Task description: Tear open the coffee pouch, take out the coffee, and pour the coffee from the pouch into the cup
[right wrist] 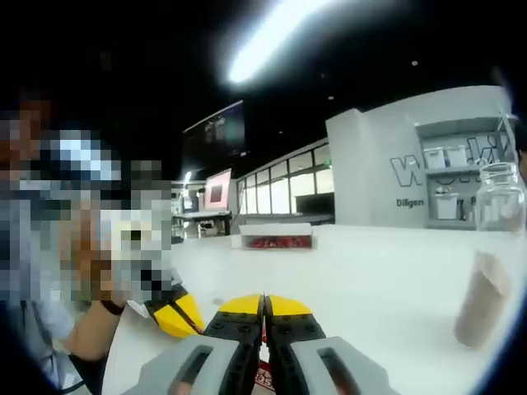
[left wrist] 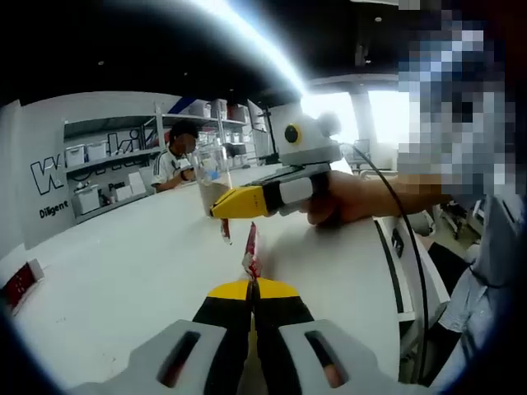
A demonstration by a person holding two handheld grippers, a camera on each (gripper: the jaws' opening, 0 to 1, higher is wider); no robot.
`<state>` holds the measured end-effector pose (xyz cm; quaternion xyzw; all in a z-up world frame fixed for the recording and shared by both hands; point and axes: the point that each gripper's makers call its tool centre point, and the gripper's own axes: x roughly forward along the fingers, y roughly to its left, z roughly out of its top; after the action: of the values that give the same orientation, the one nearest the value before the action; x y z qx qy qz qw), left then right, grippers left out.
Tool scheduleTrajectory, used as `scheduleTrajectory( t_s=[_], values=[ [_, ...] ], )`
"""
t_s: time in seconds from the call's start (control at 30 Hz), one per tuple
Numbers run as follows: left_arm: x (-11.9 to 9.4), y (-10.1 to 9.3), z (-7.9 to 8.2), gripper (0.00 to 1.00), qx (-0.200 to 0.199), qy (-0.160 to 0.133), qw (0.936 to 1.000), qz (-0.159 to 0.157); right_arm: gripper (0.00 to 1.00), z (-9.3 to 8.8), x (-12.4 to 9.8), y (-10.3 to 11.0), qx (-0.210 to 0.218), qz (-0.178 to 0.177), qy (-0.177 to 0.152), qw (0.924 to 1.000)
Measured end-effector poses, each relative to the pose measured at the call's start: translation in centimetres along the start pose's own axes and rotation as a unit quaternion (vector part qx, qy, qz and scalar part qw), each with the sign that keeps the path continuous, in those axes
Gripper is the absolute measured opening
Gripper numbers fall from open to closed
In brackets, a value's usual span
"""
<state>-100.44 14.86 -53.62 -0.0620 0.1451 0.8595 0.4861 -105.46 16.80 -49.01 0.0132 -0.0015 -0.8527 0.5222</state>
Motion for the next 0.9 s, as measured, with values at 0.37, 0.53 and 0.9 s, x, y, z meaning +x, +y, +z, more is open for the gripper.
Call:
scheduleTrajectory(
  t_s=[0.37, 0.53, 0.9],
  values=[
    [0.6, -0.4, -1.2, 0.04, 0.011, 0.037, 0.9992, -0.007, 0.02, -0.4, 0.1, 0.9, -0.019, 0.01, 0.008, 0.9997],
    [0.5, -0.4, -1.1, 0.04, 0.008, 0.036, 0.9993, -0.007, 0.02, -0.5, 0.0, 1.1, -0.026, 0.013, 0.01, 0.9995],
    [0.6, -0.5, -1.2, 0.05, 0.009, 0.036, 0.9992, -0.009, 0.02, -0.7, 0.1, 0.9, -0.022, 0.012, 0.013, 0.9996]
  ],
)
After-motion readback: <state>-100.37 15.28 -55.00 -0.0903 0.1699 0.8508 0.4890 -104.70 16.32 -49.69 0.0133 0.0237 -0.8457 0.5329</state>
